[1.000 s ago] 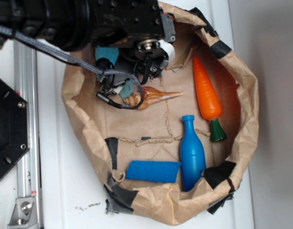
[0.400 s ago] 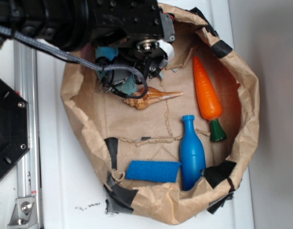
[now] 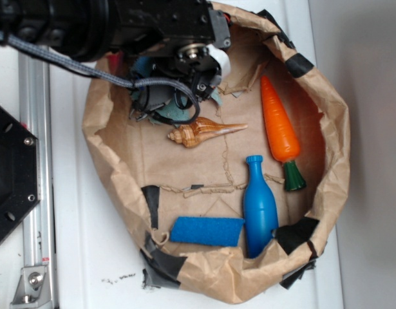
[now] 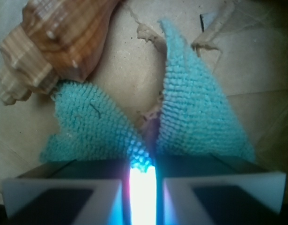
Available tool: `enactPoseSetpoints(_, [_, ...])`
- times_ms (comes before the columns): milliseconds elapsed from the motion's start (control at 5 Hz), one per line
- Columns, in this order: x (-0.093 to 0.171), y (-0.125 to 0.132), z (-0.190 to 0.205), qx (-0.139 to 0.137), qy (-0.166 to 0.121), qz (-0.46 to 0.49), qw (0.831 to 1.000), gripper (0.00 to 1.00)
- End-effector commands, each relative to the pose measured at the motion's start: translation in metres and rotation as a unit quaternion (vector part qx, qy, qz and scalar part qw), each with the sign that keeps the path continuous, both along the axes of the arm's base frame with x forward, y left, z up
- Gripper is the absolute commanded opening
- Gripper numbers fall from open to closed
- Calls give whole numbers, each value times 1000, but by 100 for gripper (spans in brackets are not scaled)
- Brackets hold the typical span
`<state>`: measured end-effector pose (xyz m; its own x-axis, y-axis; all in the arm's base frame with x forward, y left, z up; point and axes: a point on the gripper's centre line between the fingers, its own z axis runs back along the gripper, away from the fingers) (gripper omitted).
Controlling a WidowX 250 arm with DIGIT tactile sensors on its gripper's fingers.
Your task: Grab the blue cloth.
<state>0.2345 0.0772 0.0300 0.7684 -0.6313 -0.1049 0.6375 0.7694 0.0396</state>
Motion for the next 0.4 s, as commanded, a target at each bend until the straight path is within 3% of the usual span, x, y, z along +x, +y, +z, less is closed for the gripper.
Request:
enactPoseSetpoints(0, [7,-5,28,42,-68,7,997,0])
enactPoseSetpoints(200, [25,-46,79,4,-132,2,991,0])
